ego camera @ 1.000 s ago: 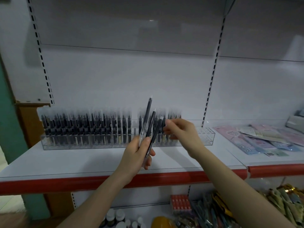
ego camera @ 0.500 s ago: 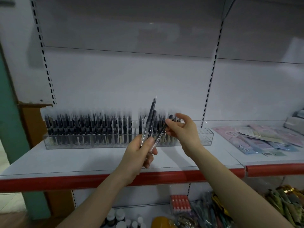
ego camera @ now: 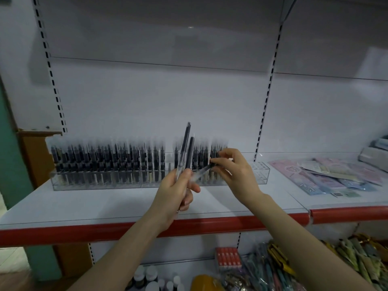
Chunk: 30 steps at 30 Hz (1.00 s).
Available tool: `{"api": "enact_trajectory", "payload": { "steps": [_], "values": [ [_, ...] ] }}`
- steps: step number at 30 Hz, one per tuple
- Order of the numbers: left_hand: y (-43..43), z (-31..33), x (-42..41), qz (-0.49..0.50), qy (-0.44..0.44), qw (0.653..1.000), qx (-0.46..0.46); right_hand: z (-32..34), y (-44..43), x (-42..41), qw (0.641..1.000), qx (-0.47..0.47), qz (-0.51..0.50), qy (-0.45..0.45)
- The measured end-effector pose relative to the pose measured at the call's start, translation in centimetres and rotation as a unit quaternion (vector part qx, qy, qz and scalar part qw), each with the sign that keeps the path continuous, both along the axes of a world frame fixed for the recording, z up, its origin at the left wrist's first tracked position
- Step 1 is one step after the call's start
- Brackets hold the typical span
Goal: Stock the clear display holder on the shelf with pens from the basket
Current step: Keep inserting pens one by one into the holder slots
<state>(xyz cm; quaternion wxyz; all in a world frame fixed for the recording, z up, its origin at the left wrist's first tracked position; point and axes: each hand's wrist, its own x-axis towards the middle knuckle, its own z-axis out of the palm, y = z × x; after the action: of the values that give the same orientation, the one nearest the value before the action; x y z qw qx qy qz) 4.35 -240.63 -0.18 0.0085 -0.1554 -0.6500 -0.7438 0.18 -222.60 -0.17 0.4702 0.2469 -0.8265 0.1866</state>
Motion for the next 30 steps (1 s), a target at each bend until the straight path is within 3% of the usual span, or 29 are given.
{"api": "enact_trajectory", "payload": {
  "steps": [3,6,10,16,24,30],
  "values": [
    [-0.1,-0.2,-0.5,0.020,0.000,1.000,-0.005,0.1,0.8,-0.1,0.993,-0.095,0.018,-0.061],
    [0.0,-0.4,-0.9,0.023,0.001,1.000,-0.001,0.8,1.3,-0.1,0.951,-0.249,0.008,-0.181],
    [0.0,-0.7,-1.2,0.008,-0.009,1.000,0.006,2.3,2.5,-0.8,0.910,-0.339,0.008,-0.238],
    [0.0,-0.7,-1.6,0.008,-0.030,0.999,0.027,3.8,3.9,-2.6,0.890,-0.374,-0.007,-0.261],
    [0.6,-0.1,-2.5,-0.003,-0.044,0.998,0.034,4.6,4.6,-5.6,0.896,-0.344,-0.029,-0.279],
    [1.0,0.0,-3.0,0.050,-0.012,0.998,-0.040,4.2,4.4,-6.8,0.889,-0.339,-0.016,-0.307]
  ]
}}
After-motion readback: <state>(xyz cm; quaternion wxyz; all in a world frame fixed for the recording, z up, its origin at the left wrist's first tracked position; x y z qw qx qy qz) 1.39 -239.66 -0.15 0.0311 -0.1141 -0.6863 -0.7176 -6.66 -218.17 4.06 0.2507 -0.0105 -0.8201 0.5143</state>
